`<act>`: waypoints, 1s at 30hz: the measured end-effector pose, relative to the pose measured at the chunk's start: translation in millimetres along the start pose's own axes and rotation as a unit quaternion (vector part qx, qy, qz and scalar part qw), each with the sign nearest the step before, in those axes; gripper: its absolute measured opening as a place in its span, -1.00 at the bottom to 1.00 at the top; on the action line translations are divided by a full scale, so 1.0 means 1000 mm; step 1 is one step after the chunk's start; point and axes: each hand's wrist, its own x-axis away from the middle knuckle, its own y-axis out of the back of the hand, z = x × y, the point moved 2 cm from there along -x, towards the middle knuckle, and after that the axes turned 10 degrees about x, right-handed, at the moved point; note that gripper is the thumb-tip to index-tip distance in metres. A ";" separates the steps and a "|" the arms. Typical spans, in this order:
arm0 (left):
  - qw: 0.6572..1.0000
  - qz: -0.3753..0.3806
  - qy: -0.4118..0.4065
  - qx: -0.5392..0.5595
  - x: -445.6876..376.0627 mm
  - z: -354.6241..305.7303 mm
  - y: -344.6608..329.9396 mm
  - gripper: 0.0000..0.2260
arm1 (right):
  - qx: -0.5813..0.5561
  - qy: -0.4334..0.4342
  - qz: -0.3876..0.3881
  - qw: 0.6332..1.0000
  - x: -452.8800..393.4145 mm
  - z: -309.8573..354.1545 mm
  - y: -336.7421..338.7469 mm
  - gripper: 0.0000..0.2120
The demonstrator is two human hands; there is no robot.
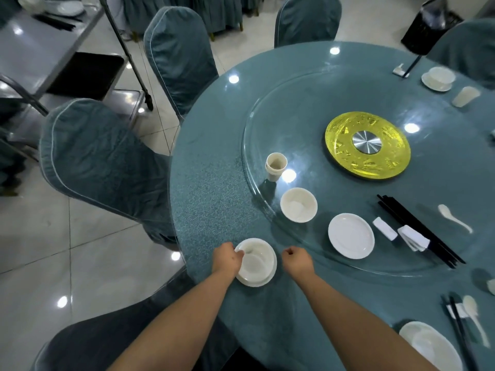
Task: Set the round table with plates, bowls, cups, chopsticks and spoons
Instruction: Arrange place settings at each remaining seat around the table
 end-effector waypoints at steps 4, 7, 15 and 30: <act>0.999 -0.005 -0.034 0.005 -0.006 -0.032 0.009 -0.71 | -0.036 0.007 -0.007 0.999 -0.004 0.012 0.022 -0.74; 0.997 -0.002 -0.080 0.011 -0.020 -0.080 0.018 -0.73 | -0.059 0.026 -0.027 0.998 -0.013 0.027 0.053 -0.74; 0.980 -0.020 -0.199 -0.004 -0.060 -0.200 0.029 -0.68 | -0.134 0.021 -0.072 0.988 -0.046 0.043 0.115 -0.73; 0.954 0.003 -0.211 -0.213 -0.132 -0.267 0.004 -0.28 | -0.142 -0.004 -0.081 0.987 -0.101 0.028 0.133 -0.75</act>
